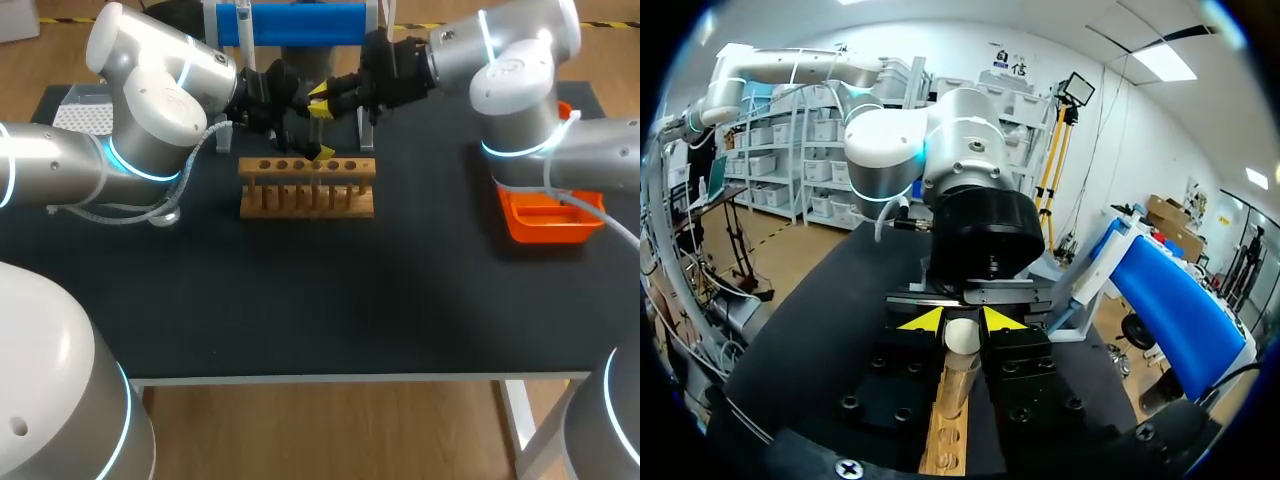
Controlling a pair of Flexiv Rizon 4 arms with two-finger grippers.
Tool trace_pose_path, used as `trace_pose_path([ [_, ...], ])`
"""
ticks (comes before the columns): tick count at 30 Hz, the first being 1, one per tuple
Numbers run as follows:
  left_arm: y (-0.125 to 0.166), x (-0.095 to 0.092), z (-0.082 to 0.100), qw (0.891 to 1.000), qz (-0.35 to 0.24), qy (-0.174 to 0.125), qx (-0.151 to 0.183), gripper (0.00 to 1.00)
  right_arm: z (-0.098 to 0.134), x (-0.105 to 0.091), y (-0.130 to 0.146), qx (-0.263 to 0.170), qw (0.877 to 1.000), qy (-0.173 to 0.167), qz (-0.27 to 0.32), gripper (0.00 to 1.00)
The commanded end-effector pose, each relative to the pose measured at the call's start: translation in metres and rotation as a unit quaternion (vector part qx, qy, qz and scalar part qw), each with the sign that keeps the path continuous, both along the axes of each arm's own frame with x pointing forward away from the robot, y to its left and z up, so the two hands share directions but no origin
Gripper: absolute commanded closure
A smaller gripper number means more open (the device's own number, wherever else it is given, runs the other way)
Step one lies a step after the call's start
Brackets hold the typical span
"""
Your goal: Invert the test tube, pick up the pipette, mount the tip to pipette, aspirate from beaker and dispense into the tube, eject the tip, return the pipette, and cap with the stopper.
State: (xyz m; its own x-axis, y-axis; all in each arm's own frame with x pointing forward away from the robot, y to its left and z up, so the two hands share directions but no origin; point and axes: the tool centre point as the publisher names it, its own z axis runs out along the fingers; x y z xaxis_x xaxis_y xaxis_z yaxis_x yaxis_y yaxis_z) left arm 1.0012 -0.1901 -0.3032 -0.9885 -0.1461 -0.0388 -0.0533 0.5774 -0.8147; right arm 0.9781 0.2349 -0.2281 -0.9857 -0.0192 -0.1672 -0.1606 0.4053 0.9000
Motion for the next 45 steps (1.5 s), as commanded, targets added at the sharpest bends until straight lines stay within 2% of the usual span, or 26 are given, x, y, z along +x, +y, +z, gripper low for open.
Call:
trace_pose_path([
  [1, 0.0, 0.001, 0.0, 1.0, -0.001, 0.001, 0.0, 0.0, -0.007, 0.002, 0.001, 0.001, 1.0, 0.001, -0.002, 1.0],
  [26, 0.0, 0.001, 0.0, 1.0, -0.001, 0.001, 0.0, 0.0, 0.007, 0.004, -0.001, 0.026, 1.0, -0.005, -0.006, 1.0],
  [45, 0.0, 0.001, 0.0, 1.0, -0.001, 0.001, 0.0, 0.0, -0.004, 0.004, 0.002, 0.017, 1.0, -0.004, -0.002, 1.0],
])
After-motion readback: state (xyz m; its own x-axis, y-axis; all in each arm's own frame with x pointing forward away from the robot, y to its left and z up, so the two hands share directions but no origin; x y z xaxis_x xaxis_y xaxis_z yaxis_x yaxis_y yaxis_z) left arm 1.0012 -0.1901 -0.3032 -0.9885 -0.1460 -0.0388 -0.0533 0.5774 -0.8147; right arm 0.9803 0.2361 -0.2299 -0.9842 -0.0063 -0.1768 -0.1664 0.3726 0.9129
